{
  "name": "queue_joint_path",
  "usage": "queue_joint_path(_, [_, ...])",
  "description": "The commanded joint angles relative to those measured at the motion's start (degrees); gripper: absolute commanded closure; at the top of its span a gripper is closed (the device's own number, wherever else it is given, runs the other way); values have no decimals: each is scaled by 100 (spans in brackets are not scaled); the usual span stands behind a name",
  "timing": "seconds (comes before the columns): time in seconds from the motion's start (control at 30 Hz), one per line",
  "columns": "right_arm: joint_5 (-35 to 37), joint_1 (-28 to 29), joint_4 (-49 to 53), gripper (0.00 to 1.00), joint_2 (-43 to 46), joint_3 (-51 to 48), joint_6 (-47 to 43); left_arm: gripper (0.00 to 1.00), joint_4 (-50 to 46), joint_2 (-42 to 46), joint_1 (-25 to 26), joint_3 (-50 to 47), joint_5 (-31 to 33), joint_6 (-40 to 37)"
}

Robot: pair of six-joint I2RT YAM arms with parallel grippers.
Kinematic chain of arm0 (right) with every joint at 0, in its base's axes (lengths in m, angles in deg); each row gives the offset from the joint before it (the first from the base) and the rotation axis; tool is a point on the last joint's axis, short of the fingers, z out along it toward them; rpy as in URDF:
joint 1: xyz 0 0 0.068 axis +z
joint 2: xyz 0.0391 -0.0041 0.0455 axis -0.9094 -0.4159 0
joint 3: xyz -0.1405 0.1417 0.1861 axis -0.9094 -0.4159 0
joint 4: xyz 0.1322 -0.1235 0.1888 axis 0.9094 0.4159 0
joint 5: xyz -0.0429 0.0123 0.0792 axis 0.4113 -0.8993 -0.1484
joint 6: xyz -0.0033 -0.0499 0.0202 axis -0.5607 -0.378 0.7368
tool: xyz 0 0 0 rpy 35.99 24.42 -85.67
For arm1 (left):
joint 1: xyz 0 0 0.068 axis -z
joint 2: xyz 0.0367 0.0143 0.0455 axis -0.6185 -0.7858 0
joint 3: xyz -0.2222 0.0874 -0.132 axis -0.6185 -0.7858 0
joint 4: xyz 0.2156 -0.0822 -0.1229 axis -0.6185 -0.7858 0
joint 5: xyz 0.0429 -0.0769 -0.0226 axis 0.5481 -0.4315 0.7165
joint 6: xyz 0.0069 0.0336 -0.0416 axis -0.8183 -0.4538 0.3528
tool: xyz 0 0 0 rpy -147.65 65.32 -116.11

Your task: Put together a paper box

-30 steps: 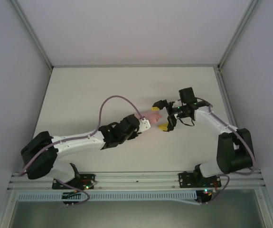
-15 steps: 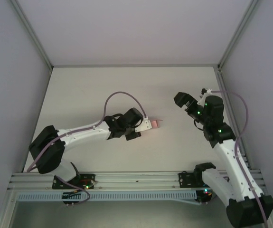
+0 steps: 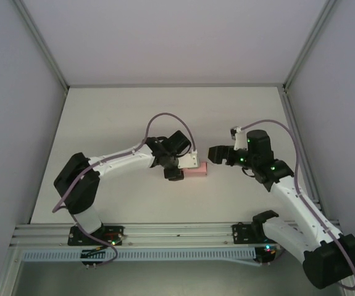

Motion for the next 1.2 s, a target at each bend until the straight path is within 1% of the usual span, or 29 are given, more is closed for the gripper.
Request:
queue_joint_path(0.0, [196, 163, 119, 17, -61, -37, -780, 44, -472, -232, -38, 259, -234, -247])
queue_joint_path(0.07, [228, 217, 181, 21, -225, -6, -900, 44, -468, -333, -57, 295, -151, -233])
queue_joint_path(0.13, [246, 287, 281, 24, -389, 25, -946, 37, -434, -410, -67, 306, -144, -254])
queue_joint_path(0.23, [415, 436, 444, 29, -503, 52, -999, 37, -370, -473, -131, 336, -242, -298])
queue_joint_path(0.4, [835, 528, 496, 30, -288, -48, -1138, 39, -446, -455, -269, 386, -498, -505])
queue_joint_path(0.5, [878, 563, 549, 32, -248, -37, -1327, 39, -475, -466, -354, 429, -653, -584])
queue_joint_path(0.57, [841, 607, 475, 33, -258, -50, -1652, 39, -492, -481, -372, 452, -659, -601])
queue_joint_path(0.63, [1031, 615, 495, 33, -323, -3, -2002, 39, -519, -508, -372, 481, -663, -634])
queue_joint_path(0.7, [990, 641, 638, 33, -437, 91, -2533, 39, -535, -547, -375, 501, -660, -677])
queue_joint_path(0.77, [1117, 634, 650, 35, -569, 153, -2745, 39, -558, -593, -378, 545, -669, -677])
queue_joint_path(0.83, [1216, 642, 474, 39, -684, 116, -2880, 40, -555, -627, -390, 582, -676, -682])
queue_joint_path(0.9, [1087, 640, 373, 42, -850, 147, -3087, 40, -570, -643, -392, 626, -705, -700])
queue_joint_path(1.03, [881, 643, 276, 45, -1174, 308, -3294, 40, -581, -649, -391, 645, -722, -725])
queue_joint_path(1.13, [1068, 634, 135, 54, -1256, 339, -3255, 40, -581, -670, -388, 652, -713, -717])
queue_joint_path(1.17, [1100, 630, 143, 60, -1284, 346, -3243, 40, -590, -681, -390, 663, -711, -707])
